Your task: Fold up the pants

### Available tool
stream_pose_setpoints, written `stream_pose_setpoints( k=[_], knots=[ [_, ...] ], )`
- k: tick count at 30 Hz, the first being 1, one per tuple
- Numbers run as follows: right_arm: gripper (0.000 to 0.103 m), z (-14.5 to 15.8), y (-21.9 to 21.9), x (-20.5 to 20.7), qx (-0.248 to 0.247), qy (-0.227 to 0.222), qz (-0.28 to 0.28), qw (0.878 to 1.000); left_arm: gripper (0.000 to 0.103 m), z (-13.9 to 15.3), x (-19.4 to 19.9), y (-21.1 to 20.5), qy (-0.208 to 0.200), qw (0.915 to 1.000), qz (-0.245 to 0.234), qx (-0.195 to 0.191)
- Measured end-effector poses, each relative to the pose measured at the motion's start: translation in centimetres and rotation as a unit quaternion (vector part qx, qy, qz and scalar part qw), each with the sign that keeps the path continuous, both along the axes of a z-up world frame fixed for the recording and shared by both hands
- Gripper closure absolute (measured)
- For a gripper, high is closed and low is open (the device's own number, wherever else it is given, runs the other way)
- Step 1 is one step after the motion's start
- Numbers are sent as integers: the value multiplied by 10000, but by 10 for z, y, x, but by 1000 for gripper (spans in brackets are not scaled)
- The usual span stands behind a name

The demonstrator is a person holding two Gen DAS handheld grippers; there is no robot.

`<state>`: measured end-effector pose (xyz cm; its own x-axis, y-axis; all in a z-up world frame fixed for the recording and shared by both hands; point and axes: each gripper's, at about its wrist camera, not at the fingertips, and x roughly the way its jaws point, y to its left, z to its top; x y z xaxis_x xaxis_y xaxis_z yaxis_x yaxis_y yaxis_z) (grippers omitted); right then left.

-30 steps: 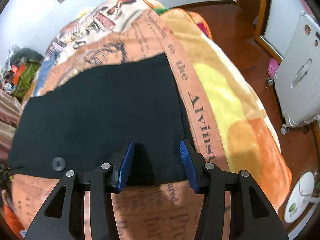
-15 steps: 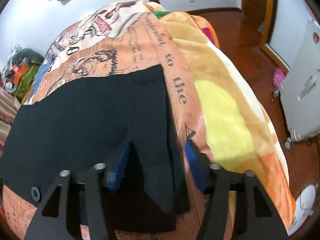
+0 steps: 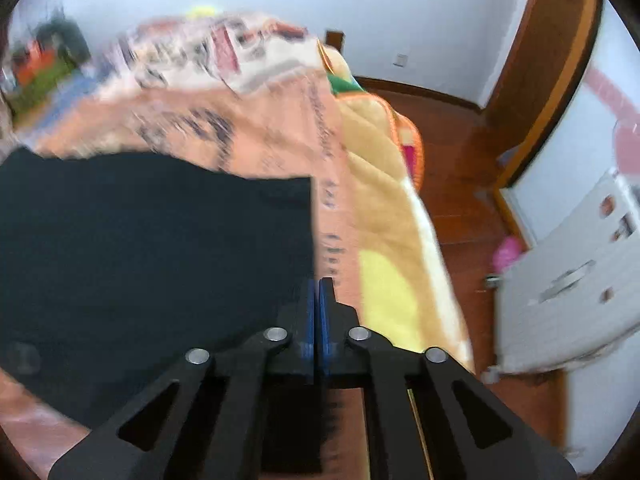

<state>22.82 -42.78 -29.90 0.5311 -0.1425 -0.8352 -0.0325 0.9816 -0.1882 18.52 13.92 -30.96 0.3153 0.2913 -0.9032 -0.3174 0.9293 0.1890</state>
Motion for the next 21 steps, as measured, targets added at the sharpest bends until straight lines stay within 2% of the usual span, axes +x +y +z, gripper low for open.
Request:
stream_pose_setpoints(
  k=[1, 2, 6, 9, 11, 13, 15, 17, 21],
  knots=[
    [103, -8, -8, 2, 177, 170, -73, 9997, 16, 0, -1, 0, -6, 10000, 9, -6],
    [103, -8, -14, 0, 401, 147, -152, 9990, 16, 1, -1, 0, -9, 10000, 16, -2],
    [102, 16, -30, -11, 896, -37, -272, 9956, 16, 5, -1, -3, 52, 9999, 8, 126],
    [99, 34, -39, -18, 1232, -47, -355, 9917, 17, 18, 1, -10, 52, 9998, -101, 176],
    [94, 44, -43, -21, 1470, -87, -368, 9884, 17, 37, 1, -20, -177, 9993, -274, 156],
    [72, 54, -45, -24, 1708, -179, -379, 9844, 17, 61, 3, -35, -457, 9973, -507, 270],
    [60, 64, -38, -32, 1920, -315, -401, 9801, 17, 79, 7, -50, -646, 9947, -724, 332],
    [58, 69, -34, -39, 2160, -352, -409, 9749, 17, 98, 14, -71, -823, 9909, -1023, 287],
    [56, 69, -24, -56, 2694, -245, -513, 9613, 17, 114, 29, -109, -928, 9837, -1532, 121]
  ],
)
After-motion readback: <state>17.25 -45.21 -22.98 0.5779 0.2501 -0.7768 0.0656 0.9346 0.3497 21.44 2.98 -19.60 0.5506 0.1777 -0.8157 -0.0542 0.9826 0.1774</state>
